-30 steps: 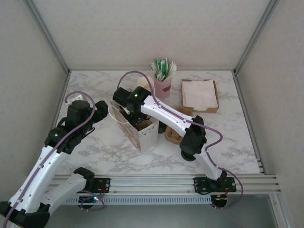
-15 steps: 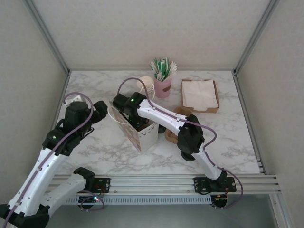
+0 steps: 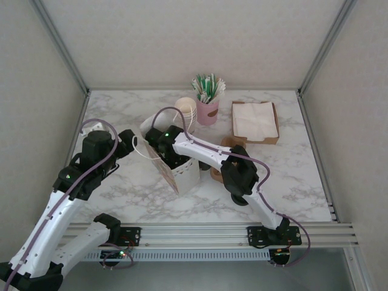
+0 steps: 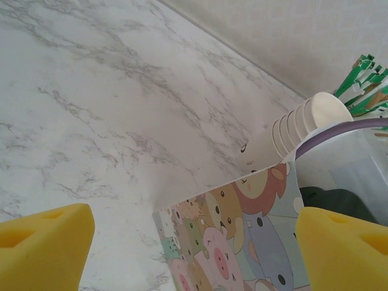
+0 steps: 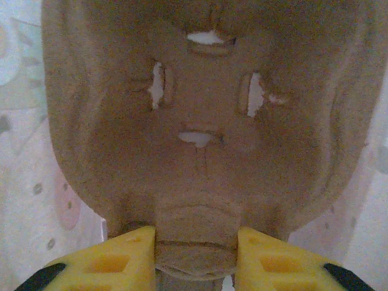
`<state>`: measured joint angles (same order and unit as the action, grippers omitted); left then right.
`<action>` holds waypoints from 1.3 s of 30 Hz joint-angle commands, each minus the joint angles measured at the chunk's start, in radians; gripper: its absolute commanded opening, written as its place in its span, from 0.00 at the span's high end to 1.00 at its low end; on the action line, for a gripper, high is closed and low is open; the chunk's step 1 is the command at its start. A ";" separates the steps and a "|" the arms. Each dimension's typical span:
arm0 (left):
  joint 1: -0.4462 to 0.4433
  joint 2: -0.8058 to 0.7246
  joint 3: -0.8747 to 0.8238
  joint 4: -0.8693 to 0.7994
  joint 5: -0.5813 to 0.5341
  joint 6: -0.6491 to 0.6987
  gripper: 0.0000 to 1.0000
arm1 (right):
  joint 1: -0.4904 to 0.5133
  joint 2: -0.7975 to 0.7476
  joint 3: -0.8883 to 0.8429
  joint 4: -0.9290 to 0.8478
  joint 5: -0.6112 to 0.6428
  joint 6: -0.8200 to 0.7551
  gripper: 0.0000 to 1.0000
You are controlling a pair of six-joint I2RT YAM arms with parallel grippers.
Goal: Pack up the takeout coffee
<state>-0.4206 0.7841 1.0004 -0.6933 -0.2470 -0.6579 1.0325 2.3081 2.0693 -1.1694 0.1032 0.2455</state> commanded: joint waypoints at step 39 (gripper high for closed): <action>0.009 -0.023 0.004 -0.029 -0.002 -0.019 0.14 | 0.009 -0.066 0.386 -0.153 0.098 0.106 0.27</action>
<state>-0.4206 0.7647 1.0000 -0.6945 -0.2466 -0.6739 1.0332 2.2940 2.3753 -1.2549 0.1658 0.3344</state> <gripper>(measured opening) 0.858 0.723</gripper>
